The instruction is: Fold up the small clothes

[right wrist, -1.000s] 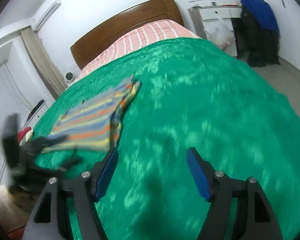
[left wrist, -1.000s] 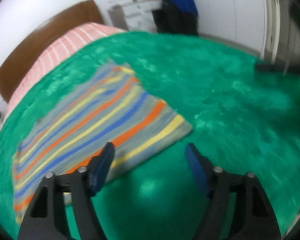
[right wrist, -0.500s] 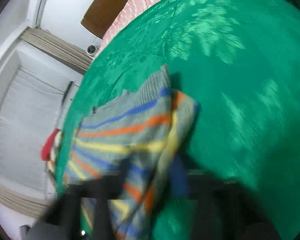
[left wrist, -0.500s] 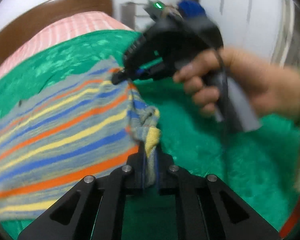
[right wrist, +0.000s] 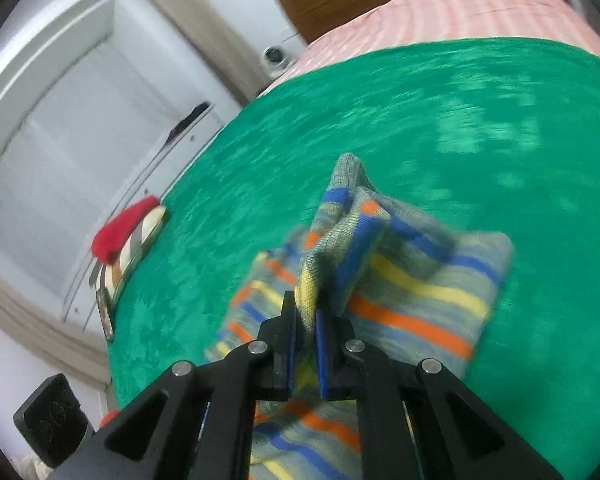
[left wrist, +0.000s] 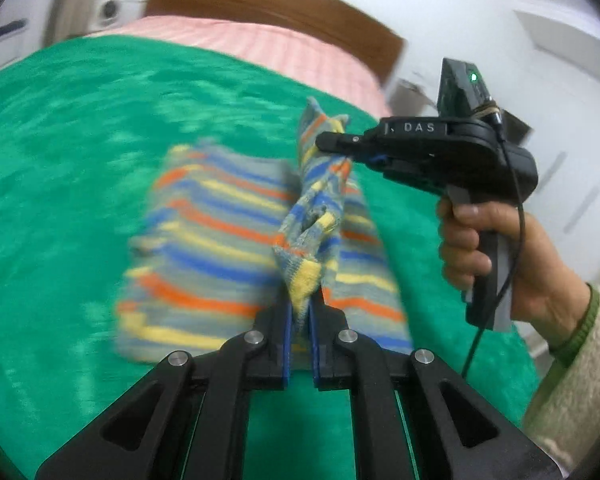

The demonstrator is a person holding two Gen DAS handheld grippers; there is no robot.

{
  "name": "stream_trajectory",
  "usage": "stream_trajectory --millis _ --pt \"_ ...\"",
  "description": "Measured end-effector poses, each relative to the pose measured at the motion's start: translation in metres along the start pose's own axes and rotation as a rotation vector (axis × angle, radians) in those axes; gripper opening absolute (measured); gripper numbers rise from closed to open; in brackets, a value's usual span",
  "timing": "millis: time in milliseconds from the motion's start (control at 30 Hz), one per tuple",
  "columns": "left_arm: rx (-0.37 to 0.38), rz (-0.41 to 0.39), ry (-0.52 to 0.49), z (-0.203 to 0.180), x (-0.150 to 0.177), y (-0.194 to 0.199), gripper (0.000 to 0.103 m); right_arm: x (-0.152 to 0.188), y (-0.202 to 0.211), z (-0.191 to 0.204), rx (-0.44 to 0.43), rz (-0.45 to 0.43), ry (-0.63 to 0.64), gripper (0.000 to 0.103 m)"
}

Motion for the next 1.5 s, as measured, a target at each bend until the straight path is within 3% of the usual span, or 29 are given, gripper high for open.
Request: stream_trajectory --millis 133,200,267,300,367,433,533,600,633,667,733,800,867,933,967,1067,1133,1300,1500 --pt "-0.095 0.032 0.038 0.035 0.004 -0.002 0.008 -0.001 -0.071 0.022 0.022 0.055 0.029 0.009" --pt "-0.161 0.055 0.021 0.039 0.007 -0.005 0.026 0.001 -0.098 0.028 0.017 0.059 0.018 0.016" --pt "-0.2 0.048 0.02 0.049 0.01 0.004 0.058 0.002 -0.102 0.027 -0.025 0.024 -0.029 0.035" --pt "-0.195 0.03 0.024 0.052 0.01 0.01 0.064 0.004 -0.096 0.026 -0.032 -0.006 -0.043 0.041" --pt "-0.166 -0.022 0.034 0.056 0.009 0.022 0.074 0.006 -0.072 0.026 -0.044 -0.069 -0.06 0.041" --pt "-0.141 -0.04 0.04 0.057 0.008 0.026 0.074 0.009 -0.044 0.024 0.007 -0.09 -0.045 0.041" --pt "-0.12 -0.03 0.025 0.053 -0.002 0.017 0.071 0.03 -0.002 0.033 0.129 -0.064 0.082 0.041" --pt "-0.167 0.005 0.006 0.052 -0.008 -0.003 0.041 0.057 0.019 0.045 0.157 -0.027 0.171 0.041" --pt "-0.2 0.044 0.011 0.054 -0.007 -0.011 0.017 0.069 0.024 0.049 0.156 -0.01 0.199 0.041" --pt "-0.216 0.099 0.028 0.061 -0.004 -0.025 0.01 0.088 0.026 0.053 0.144 0.017 0.223 0.041" --pt "-0.234 0.137 0.044 0.068 0.002 -0.032 0.011 0.124 0.021 0.047 0.117 0.077 0.208 0.039" --pt "-0.262 0.138 0.016 0.068 0.003 -0.028 0.013 0.159 0.001 0.031 0.175 0.187 0.163 0.036" --pt "-0.309 0.133 -0.003 0.069 0.002 -0.017 0.024 0.175 0.011 0.038 0.233 0.131 0.203 0.036" --pt "-0.386 0.118 -0.015 0.072 0.002 -0.004 0.034 0.18 0.022 0.047 0.307 0.12 0.178 0.05" --pt "-0.418 0.107 -0.019 0.074 0.001 0.003 0.051 0.185 0.032 0.052 0.318 0.093 0.153 0.054" --pt "-0.445 0.059 -0.031 0.076 -0.003 0.019 0.082 0.199 0.056 0.066 0.33 0.02 0.144 0.076" --pt "-0.486 0.018 -0.053 0.073 -0.003 0.03 0.086 0.21 0.068 0.073 0.357 -0.013 0.148 0.078" --pt "-0.506 -0.017 -0.09 0.066 0.0 0.047 0.088 0.23 0.078 0.074 0.386 -0.061 0.083 0.082" --pt "-0.525 -0.038 -0.129 0.06 -0.003 0.045 0.088 0.241 0.08 0.069 0.393 -0.06 0.041 0.082"
Point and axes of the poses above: each gripper's, at about its wrist camera, not at the fingertips, and y roughly against the way its jaws point, z to its left, x to its underside, the point moved 1 cm from there along -y, roughly the way its jaws point, and after that the axes turned 12 degrees about -x, right-handed, at the moved point
